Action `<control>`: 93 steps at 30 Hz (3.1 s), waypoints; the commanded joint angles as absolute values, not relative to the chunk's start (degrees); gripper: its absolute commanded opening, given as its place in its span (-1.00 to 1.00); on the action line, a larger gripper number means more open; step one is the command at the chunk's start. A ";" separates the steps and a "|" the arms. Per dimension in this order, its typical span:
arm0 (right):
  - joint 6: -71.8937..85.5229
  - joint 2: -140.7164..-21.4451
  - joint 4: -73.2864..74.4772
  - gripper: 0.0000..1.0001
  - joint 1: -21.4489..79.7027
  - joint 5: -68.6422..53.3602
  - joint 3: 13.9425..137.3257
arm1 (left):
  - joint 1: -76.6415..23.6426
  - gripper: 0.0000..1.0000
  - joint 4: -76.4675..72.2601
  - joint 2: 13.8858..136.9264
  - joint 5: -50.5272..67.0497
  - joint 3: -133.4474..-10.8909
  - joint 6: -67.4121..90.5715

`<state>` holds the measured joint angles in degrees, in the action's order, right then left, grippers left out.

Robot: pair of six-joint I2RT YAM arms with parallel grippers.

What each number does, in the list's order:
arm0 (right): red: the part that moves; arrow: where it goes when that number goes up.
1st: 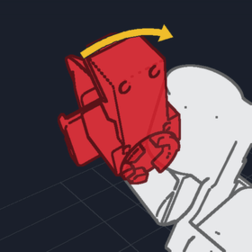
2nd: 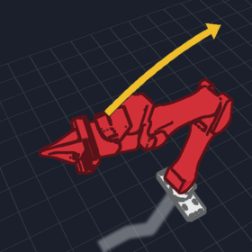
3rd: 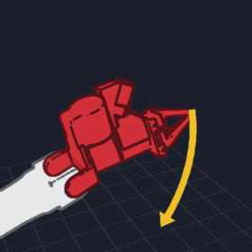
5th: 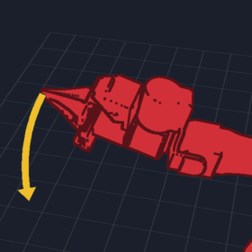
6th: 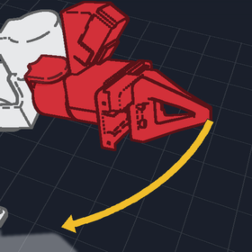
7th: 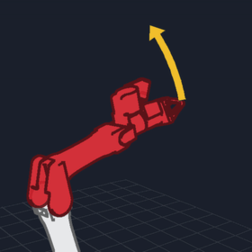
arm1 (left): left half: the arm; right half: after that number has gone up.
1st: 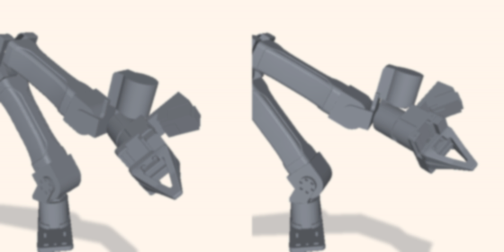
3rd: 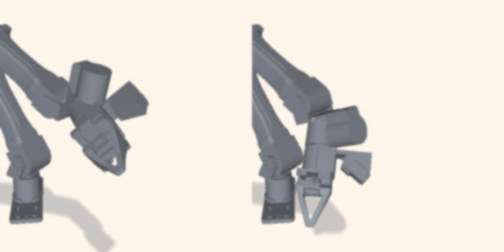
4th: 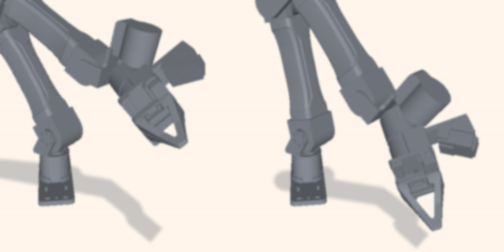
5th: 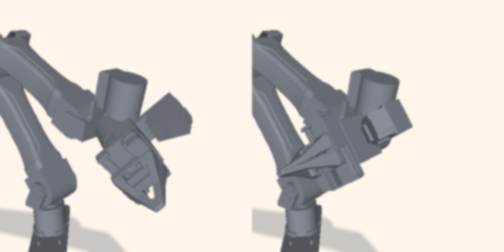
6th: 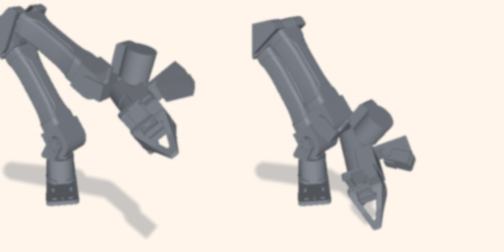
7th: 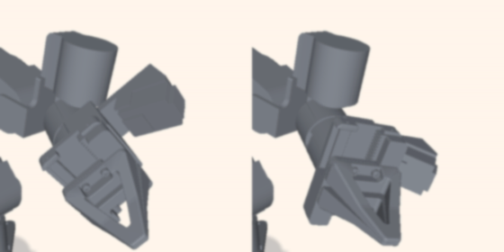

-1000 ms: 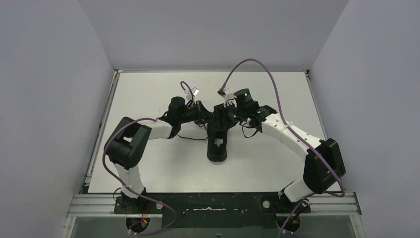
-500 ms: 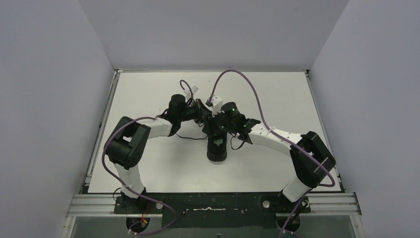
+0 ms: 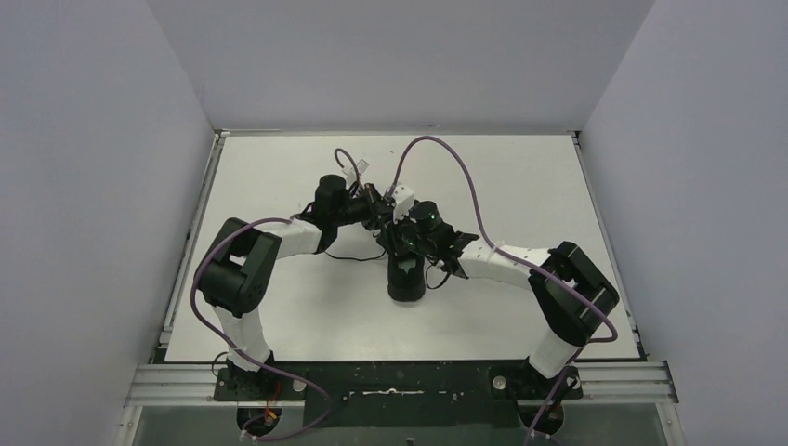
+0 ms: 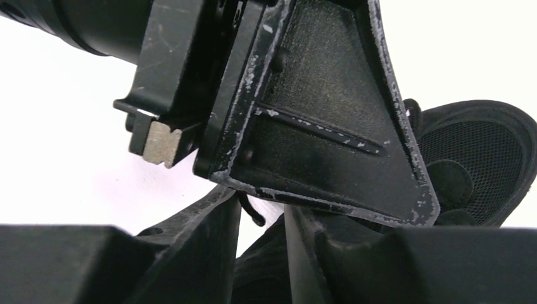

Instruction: Tie the shoes

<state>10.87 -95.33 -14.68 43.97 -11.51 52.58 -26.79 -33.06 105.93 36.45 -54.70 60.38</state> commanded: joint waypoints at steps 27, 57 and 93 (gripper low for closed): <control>11.23 -95.87 60.02 -1.00 30.59 -23.92 93.37 | -29.27 -1.00 -31.95 102.77 35.64 -55.65 55.88; -20.54 -91.23 31.08 -1.00 31.98 -11.76 85.69 | -27.45 -0.63 -20.16 93.62 35.11 -52.80 43.21; -10.75 -84.80 36.61 -1.00 28.65 -28.73 85.38 | -23.50 0.05 -73.29 122.88 74.05 -62.74 33.31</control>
